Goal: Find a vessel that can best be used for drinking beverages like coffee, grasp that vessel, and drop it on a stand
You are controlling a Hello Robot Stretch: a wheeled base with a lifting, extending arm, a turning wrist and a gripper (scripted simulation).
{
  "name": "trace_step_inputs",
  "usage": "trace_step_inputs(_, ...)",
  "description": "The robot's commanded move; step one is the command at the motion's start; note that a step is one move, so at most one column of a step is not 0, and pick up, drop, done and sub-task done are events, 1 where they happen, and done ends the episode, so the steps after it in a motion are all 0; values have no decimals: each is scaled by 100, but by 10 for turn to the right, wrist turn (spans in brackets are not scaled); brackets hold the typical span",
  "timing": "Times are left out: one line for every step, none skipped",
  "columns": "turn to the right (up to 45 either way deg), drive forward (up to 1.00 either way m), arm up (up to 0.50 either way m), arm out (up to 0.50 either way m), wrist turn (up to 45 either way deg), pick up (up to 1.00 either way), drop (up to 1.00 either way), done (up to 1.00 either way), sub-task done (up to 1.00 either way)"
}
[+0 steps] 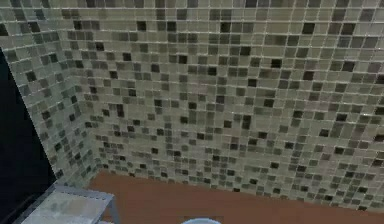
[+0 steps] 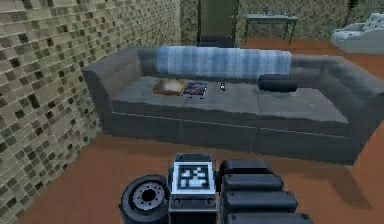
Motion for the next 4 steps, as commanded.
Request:
trace_step_inputs(-330,0,0,0,0,0,0,0,0)
trace_step_inputs(450,0,0,0,0,0,0,0,0)
trace_step_inputs(450,0,0,0,0,0,0,0,0)
trace_step_inputs(-450,0,0,0,0,0,0,0,0)
